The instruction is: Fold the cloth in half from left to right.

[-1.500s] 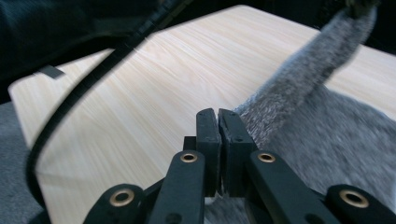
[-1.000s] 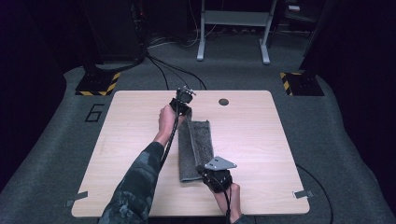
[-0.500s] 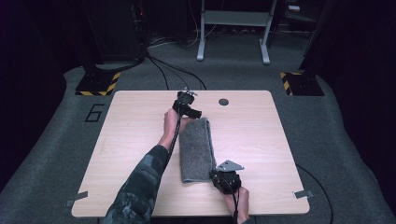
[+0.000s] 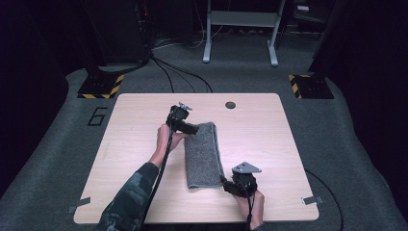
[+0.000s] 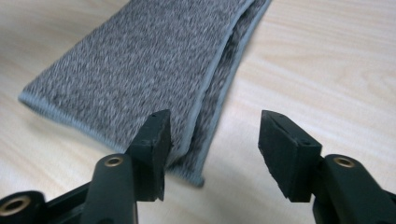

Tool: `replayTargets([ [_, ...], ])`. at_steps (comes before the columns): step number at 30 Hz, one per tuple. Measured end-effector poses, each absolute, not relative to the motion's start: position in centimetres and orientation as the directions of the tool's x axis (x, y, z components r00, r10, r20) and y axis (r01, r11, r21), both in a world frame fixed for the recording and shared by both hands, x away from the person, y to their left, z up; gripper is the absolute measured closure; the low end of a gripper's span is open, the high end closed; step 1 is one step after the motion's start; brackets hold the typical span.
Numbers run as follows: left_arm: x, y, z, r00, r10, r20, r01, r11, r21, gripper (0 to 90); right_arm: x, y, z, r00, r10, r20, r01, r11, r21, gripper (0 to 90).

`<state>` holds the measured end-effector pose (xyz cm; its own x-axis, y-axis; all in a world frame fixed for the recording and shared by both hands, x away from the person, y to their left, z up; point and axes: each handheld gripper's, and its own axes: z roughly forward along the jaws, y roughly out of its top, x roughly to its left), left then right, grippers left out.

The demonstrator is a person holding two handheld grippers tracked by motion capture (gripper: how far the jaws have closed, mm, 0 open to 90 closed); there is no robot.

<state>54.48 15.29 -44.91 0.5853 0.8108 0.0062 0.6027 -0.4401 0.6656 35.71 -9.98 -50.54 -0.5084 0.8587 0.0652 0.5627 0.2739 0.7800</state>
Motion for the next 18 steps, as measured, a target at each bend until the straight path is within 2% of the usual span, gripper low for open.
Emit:
replayTargets([
  [3,52.6,15.8,-45.7,0.609,0.793,0.011,0.594,-0.465,0.657,15.7,37.4,-9.3,-50.4,-0.522,0.852,0.05,0.574,0.307,0.759,34.8],
  [7,50.3,16.1,-46.8,0.63,0.777,0.015,0.587,-0.489,0.645,15.5,38.8,-9.0,-51.2,-0.513,0.858,0.027,0.605,0.339,0.72,31.2],
  [18,43.2,17.1,-49.7,0.69,0.724,0.004,0.556,-0.533,0.637,15.3,38.0,-9.9,-52.3,-0.471,0.882,0.007,0.61,0.32,0.725,29.9],
])
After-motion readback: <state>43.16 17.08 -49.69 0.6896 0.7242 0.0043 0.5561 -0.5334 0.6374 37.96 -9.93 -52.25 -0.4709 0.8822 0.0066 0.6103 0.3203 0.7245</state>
